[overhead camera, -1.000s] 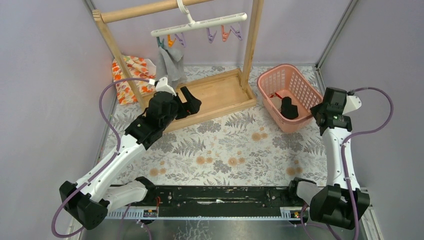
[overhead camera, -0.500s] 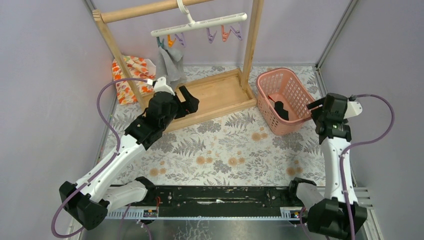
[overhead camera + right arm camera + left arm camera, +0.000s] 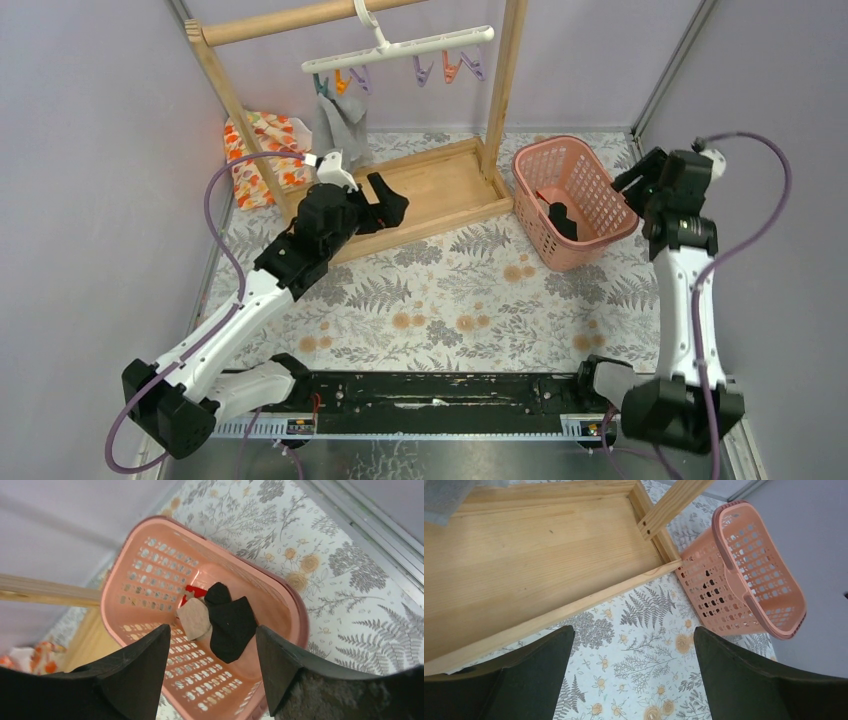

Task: Clip the socks to the hanger
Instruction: Open the clamp at the hanger.

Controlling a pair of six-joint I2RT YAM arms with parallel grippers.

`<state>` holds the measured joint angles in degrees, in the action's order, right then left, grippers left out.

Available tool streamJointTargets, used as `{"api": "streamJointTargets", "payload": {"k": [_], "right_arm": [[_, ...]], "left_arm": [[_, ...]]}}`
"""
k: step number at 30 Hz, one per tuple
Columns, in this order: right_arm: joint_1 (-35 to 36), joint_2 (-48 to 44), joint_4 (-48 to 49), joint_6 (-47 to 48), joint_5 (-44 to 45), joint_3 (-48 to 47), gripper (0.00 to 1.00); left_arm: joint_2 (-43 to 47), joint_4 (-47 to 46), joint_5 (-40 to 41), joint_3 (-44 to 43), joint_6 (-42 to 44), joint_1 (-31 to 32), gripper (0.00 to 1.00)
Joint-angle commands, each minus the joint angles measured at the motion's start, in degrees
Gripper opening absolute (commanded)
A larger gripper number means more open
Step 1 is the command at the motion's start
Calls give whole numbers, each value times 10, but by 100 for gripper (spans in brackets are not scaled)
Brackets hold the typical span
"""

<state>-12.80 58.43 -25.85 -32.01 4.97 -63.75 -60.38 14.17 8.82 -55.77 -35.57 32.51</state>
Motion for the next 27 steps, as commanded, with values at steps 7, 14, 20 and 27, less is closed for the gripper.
{"api": "streamJointTargets", "payload": {"k": [7,14,20,27], "right_arm": [[92,261,-96,126,-12,-223,74],[119,318,-39,101,-22,-237,74],[162,288,20,144,-60,-229,72],[205,192,185,209,-343,-175,55]], "left_arm": [[-51,-49,-22,-31,30,-3,97],[-65,-74,-9,-87,75,-4,97],[-90,-71,6,-162,98,-4,97],[-91,-116,-74,-177,143,-15,95]]}}
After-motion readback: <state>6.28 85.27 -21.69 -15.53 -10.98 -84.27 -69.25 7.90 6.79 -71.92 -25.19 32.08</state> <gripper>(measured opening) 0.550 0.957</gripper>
